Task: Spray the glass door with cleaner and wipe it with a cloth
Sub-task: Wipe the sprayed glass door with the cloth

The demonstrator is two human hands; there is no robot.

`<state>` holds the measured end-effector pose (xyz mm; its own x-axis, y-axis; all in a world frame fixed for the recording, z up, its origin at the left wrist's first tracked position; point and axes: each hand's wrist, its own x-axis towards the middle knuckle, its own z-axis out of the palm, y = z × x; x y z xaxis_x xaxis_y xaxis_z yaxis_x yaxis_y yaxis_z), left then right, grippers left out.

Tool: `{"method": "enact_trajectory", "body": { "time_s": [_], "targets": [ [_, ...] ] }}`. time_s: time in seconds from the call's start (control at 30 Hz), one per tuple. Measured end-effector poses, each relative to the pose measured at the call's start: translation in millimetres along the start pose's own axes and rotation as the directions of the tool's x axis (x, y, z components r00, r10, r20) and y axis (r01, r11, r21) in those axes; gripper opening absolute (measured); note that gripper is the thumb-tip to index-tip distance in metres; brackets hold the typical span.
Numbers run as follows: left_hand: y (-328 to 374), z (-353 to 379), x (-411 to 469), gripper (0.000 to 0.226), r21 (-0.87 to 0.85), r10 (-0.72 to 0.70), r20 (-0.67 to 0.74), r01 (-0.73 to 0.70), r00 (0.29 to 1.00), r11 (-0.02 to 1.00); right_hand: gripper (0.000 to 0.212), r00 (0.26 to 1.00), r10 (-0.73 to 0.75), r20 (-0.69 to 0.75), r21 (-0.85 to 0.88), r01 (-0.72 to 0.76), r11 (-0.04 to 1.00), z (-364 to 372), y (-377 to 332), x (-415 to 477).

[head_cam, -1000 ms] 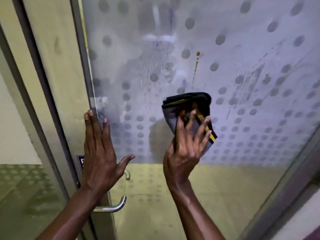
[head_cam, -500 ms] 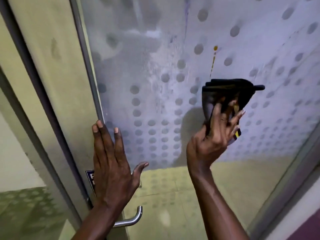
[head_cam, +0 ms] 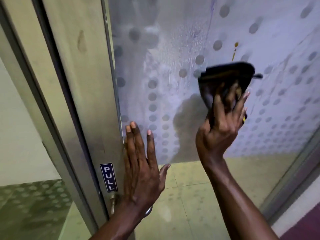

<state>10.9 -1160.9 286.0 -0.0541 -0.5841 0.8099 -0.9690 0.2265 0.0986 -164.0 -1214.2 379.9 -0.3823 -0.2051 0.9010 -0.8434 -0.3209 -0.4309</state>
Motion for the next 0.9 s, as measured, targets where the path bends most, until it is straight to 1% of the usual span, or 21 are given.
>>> {"method": "enact_trajectory", "body": {
  "time_s": [0.03, 0.07, 0.13, 0.2, 0.23, 0.27, 0.3, 0.37, 0.43, 0.47, 0.5, 0.53, 0.6, 0.67, 0.73, 0.77, 0.8, 0.83, 0.9],
  "targets": [
    [3, 3, -2, 0.129, -0.005, 0.0, 0.018, 0.0, 1.0, 1.0, 0.078, 1.0, -0.017, -0.019, 0.019, 0.017, 1.0, 5, -12, 11],
    [5, 6, -3, 0.132, -0.004, -0.01, 0.033, 0.01, 0.999, 1.0, 0.081, 0.997, -0.076, -0.012, 0.009, 0.076, 0.997, 9, -21, 15],
    [6, 9, -4, 0.137, 0.012, -0.036, 0.046, 0.035, 0.998, 0.999, 0.086, 0.962, -0.264, 0.071, -0.018, 0.266, 0.964, 12, -29, 3],
    [3, 12, -5, 0.136, 0.025, -0.035, 0.043, 0.034, 0.998, 0.999, 0.078, 0.894, -0.401, 0.201, -0.01, 0.411, 0.912, 5, -20, -25],
    [1, 13, -6, 0.135, 0.029, -0.025, 0.032, 0.024, 0.999, 0.999, 0.073, 0.868, -0.431, 0.246, -0.018, 0.448, 0.894, 0, -10, -39],
    [-1, 14, -7, 0.134, 0.034, -0.015, 0.02, 0.014, 1.0, 0.999, 0.07, 0.861, -0.435, 0.264, -0.044, 0.462, 0.886, -6, 1, -47],
    [-2, 14, -8, 0.133, 0.039, -0.007, 0.013, 0.006, 1.0, 0.999, 0.07, 0.869, -0.42, 0.26, -0.075, 0.452, 0.889, -11, 11, -48],
    [-2, 14, -8, 0.134, 0.048, -0.001, 0.013, 0.001, 1.0, 0.999, 0.081, 0.922, -0.332, 0.199, -0.125, 0.36, 0.925, -13, 21, -33],
    [0, 15, -8, 0.134, 0.065, -0.003, 0.021, 0.001, 1.0, 0.998, 0.096, 0.974, -0.203, 0.099, -0.093, 0.212, 0.973, -7, 8, -5],
    [1, 14, -8, 0.134, 0.076, -0.008, 0.026, 0.006, 1.0, 0.997, 0.099, 0.986, -0.156, 0.06, -0.055, 0.159, 0.986, -1, -4, 7],
    [2, 15, -8, 0.135, 0.08, -0.013, 0.028, 0.011, 1.0, 0.997, 0.099, 0.99, -0.137, 0.036, -0.024, 0.138, 0.99, 4, -16, 15],
    [3, 15, -8, 0.136, 0.082, -0.017, 0.03, 0.015, 0.999, 0.997, 0.099, 0.988, -0.154, 0.031, -0.003, 0.155, 0.988, 8, -25, 19],
    [4, 16, -9, 0.138, 0.091, -0.032, 0.039, 0.029, 0.999, 0.995, 0.096, 0.961, -0.266, 0.082, 0.008, 0.266, 0.964, 10, -33, 13],
    [5, 17, -9, 0.137, 0.094, -0.035, 0.045, 0.031, 0.998, 0.995, 0.083, 0.903, -0.381, 0.197, -0.004, 0.389, 0.921, 5, -20, -9],
    [4, 15, -9, 0.133, 0.091, -0.024, 0.036, 0.021, 0.999, 0.996, 0.072, 0.847, -0.443, 0.294, -0.012, 0.467, 0.884, -6, 3, -35],
    [2, 15, -10, 0.129, 0.075, -0.011, 0.019, 0.009, 1.0, 0.997, 0.071, 0.838, -0.443, 0.319, -0.031, 0.477, 0.879, -11, 14, -44],
    [-1, 13, -11, 0.124, 0.043, 0.005, -0.006, -0.005, 1.0, 0.999, 0.07, 0.843, -0.426, 0.328, -0.054, 0.467, 0.883, -16, 22, -48],
    [-5, 11, -13, 0.116, -0.003, 0.017, -0.038, -0.017, 0.999, 1.0, 0.07, 0.86, -0.396, 0.321, -0.072, 0.439, 0.895, -18, 24, -49],
    [-16, 6, -16, 0.104, -0.064, 0.014, -0.111, -0.021, 0.994, 0.998, 0.08, 0.912, -0.314, 0.265, -0.066, 0.342, 0.937, -15, 12, -37]
  ]
}}
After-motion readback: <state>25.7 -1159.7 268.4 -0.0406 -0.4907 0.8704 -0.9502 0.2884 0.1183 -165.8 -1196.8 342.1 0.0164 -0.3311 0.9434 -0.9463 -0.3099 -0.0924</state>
